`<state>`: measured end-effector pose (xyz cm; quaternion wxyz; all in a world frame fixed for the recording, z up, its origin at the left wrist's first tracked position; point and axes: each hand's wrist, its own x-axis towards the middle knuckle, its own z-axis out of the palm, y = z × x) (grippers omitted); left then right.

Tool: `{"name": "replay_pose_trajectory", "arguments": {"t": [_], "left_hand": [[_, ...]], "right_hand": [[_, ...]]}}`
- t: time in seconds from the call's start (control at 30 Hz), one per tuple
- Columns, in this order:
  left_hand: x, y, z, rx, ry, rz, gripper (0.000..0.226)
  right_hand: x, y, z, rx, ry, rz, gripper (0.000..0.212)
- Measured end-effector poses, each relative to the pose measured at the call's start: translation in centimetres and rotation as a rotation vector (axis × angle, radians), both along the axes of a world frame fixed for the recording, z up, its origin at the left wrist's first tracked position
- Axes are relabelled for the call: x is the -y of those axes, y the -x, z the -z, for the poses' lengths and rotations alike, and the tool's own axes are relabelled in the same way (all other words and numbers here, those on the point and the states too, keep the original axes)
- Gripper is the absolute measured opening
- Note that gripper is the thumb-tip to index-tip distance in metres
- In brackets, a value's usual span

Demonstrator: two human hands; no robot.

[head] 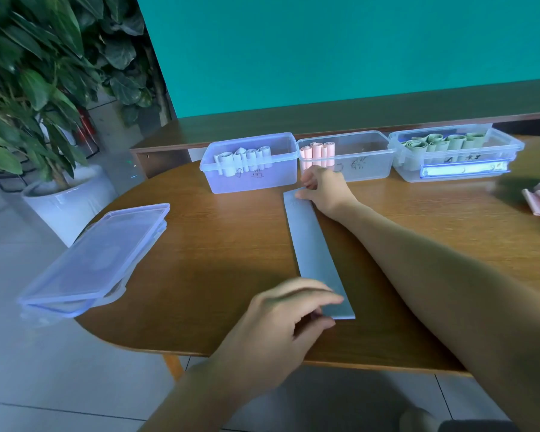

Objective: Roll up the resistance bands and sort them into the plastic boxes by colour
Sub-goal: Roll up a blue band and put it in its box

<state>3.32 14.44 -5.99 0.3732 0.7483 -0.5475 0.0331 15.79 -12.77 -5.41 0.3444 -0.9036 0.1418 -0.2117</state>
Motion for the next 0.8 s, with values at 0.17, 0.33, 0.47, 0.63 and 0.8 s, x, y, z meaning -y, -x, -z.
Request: {"name": "replay_pose_trajectory", "arguments": {"t": [0.17, 0.33, 0.47, 0.63, 0.8], "left_hand": [[0.1, 0.0, 0.1, 0.077, -0.022, 0.033, 0.015], [0.0, 0.0, 0.4, 0.086, -0.028, 0.053, 0.017], [0.1, -0.2, 0.6, 0.098, -0.027, 0.05, 0.018], [0.1, -0.2, 0.7, 0.093, -0.009, 0.061, 0.016], [0.1, 0.0, 0.4, 0.099, -0.024, 0.058, 0.016]], "right_hand": [[-0.1, 0.2, 0.0, -0.001, 0.078, 0.007, 0.028], [-0.1, 0.2, 0.0, -0.008, 0.129, 0.011, 0.02], [0.0, 0.1, 0.1, 0.003, 0.135, 0.014, 0.019], [0.3, 0.4, 0.7, 0.047, 0.229, 0.018, 0.02], [-0.3, 2.6, 0.7, 0.045, 0.387, -0.228, 0.034]]}}
